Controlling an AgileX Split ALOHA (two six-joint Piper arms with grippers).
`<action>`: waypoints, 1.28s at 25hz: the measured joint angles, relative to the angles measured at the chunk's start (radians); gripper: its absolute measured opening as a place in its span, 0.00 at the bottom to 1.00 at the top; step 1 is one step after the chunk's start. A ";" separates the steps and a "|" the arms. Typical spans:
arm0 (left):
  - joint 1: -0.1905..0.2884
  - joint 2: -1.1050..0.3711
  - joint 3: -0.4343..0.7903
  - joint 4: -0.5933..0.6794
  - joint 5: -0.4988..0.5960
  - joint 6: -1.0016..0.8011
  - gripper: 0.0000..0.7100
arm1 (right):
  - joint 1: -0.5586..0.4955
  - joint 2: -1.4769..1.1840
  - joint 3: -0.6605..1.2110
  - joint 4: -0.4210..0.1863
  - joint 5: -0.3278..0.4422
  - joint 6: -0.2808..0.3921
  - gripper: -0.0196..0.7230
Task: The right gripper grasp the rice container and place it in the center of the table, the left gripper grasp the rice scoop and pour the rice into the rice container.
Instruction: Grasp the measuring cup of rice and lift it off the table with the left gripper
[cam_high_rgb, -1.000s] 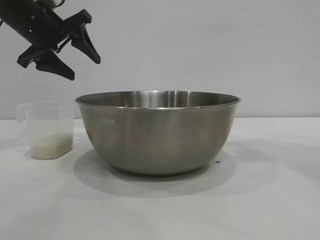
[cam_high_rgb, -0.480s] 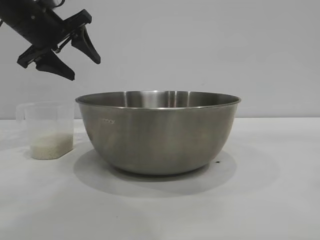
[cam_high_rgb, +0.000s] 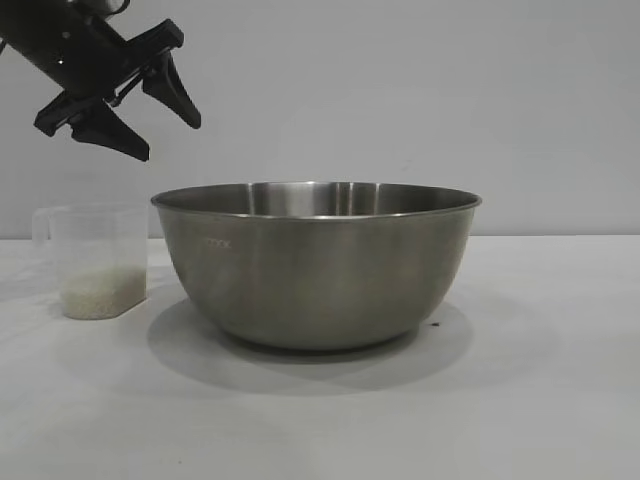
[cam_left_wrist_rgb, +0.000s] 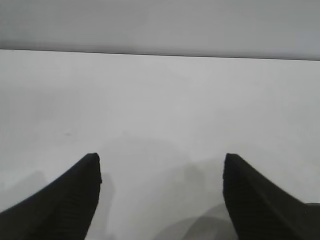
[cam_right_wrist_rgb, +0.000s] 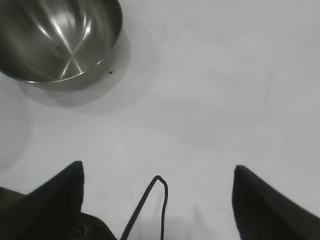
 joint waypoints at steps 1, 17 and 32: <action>0.000 0.000 0.000 0.000 0.000 0.000 0.71 | 0.000 -0.050 0.040 0.007 -0.013 0.000 0.77; 0.000 0.000 0.000 0.002 0.033 0.005 0.71 | 0.000 -0.363 0.150 0.034 0.007 -0.003 0.77; 0.000 -0.110 0.000 0.188 0.034 0.019 0.71 | 0.000 -0.363 0.150 0.034 0.007 -0.003 0.77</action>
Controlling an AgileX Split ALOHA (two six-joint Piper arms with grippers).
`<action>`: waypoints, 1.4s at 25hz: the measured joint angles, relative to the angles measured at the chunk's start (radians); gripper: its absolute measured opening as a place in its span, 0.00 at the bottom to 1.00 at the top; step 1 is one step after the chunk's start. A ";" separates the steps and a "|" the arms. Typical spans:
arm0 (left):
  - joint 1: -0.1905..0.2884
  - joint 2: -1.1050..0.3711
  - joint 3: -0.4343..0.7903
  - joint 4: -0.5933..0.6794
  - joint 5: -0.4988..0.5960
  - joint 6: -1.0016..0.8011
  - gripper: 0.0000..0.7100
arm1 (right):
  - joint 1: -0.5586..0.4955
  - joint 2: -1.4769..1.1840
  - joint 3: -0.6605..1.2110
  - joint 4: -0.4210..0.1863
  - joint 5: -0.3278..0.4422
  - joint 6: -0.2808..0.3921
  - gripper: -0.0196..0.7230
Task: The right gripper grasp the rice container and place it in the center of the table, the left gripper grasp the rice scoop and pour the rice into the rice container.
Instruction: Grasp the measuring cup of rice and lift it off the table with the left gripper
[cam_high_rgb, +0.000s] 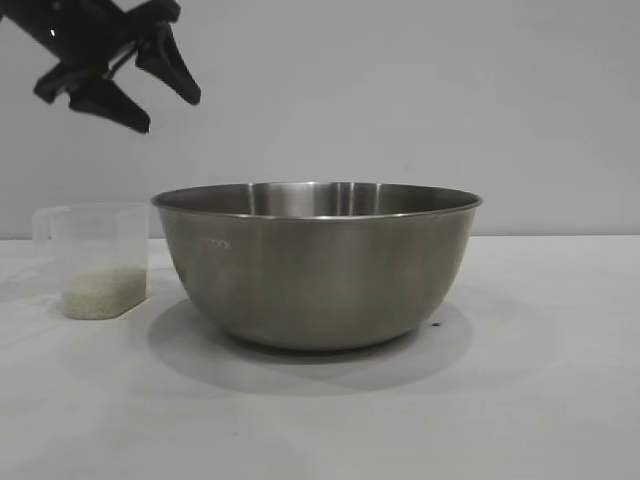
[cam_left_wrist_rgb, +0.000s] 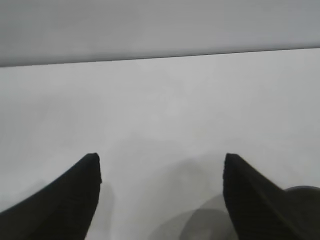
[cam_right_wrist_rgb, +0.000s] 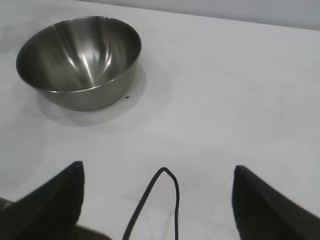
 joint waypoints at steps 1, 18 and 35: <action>0.000 -0.023 0.000 0.034 0.005 -0.022 0.71 | -0.003 0.000 0.000 0.000 0.000 0.000 0.77; 0.000 -0.288 0.000 0.642 0.358 -0.639 0.71 | -0.178 0.000 0.001 0.000 0.000 0.000 0.77; 0.000 -0.617 0.061 0.860 0.736 -0.881 0.71 | -0.179 0.000 0.001 0.000 0.000 0.000 0.77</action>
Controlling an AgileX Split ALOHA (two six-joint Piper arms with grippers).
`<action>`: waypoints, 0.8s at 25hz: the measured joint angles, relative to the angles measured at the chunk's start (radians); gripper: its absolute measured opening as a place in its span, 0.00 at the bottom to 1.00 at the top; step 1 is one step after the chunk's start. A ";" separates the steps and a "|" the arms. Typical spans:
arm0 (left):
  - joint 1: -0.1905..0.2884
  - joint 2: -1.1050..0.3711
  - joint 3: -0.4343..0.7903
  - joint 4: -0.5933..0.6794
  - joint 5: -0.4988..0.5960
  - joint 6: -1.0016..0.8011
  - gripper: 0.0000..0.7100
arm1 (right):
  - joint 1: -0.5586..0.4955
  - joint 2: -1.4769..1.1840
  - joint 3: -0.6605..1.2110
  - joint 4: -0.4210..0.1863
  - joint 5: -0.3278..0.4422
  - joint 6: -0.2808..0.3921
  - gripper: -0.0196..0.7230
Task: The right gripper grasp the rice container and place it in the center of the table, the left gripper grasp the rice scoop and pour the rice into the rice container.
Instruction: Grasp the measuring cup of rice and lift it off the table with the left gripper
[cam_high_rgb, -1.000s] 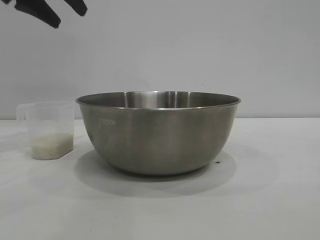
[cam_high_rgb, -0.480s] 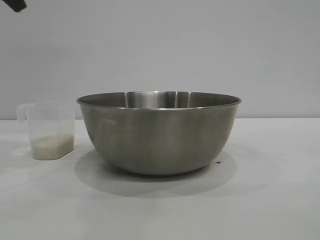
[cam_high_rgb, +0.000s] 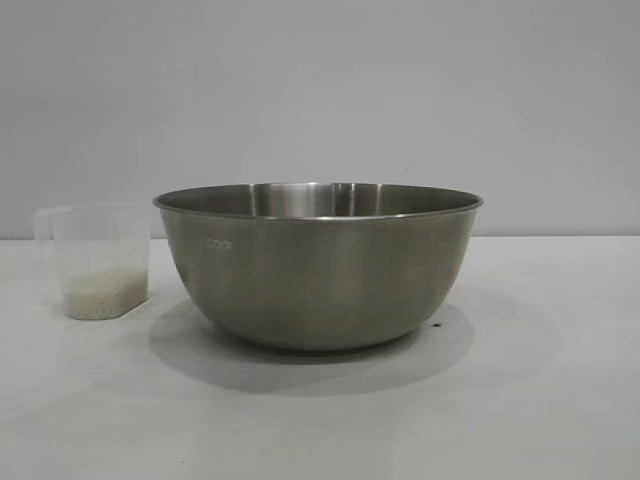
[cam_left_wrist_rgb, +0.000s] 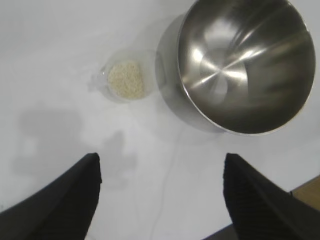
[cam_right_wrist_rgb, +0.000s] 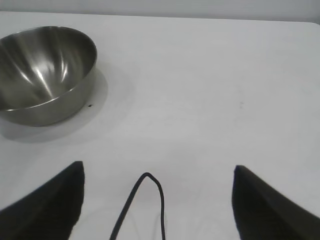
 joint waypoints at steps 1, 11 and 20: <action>0.000 -0.025 0.023 0.002 0.000 -0.007 0.71 | 0.000 0.000 0.000 0.000 0.000 0.000 0.77; 0.000 -0.337 0.418 0.018 -0.218 -0.030 0.64 | 0.000 0.000 0.000 0.000 0.000 0.000 0.77; 0.000 -0.428 0.705 -0.009 -0.599 -0.030 0.64 | 0.000 0.000 0.000 0.000 0.000 0.000 0.77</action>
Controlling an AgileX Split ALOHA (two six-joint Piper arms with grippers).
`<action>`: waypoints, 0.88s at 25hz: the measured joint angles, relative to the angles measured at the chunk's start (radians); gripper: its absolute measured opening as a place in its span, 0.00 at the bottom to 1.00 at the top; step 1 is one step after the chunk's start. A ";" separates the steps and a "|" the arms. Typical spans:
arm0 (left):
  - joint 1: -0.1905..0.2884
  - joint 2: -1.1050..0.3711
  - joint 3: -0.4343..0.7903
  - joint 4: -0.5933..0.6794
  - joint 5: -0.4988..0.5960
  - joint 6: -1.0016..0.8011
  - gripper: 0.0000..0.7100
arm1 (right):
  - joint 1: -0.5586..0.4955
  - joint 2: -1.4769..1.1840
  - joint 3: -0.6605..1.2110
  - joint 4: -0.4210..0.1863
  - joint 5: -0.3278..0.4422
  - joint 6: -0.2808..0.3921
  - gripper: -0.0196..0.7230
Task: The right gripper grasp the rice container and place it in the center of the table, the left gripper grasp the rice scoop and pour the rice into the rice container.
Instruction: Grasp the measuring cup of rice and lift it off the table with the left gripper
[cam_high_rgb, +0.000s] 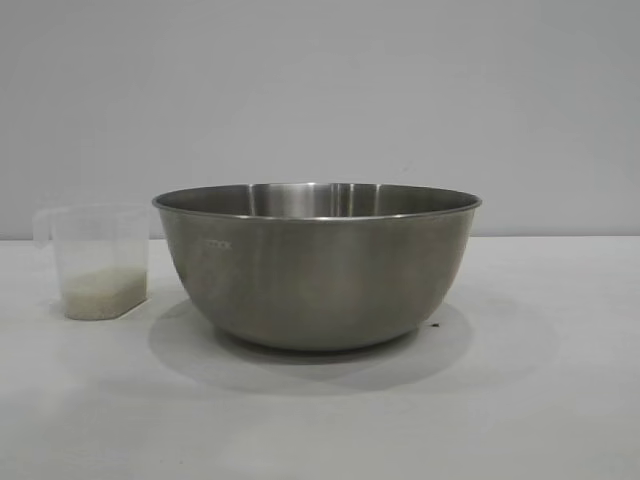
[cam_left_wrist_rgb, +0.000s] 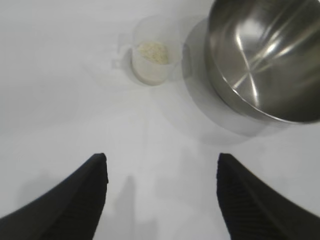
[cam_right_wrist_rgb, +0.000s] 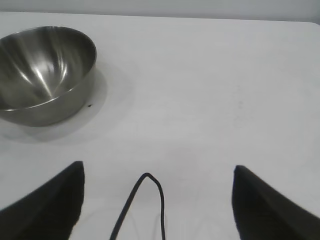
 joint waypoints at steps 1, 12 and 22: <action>0.000 0.000 0.026 0.000 -0.037 0.000 0.64 | 0.000 0.000 0.000 0.000 0.000 0.000 0.77; 0.000 0.000 0.165 -0.020 -0.416 0.028 0.57 | 0.000 0.000 0.000 0.000 0.000 0.000 0.77; -0.015 0.093 0.166 -0.024 -0.520 0.034 0.50 | 0.000 0.000 0.000 0.000 0.000 0.000 0.77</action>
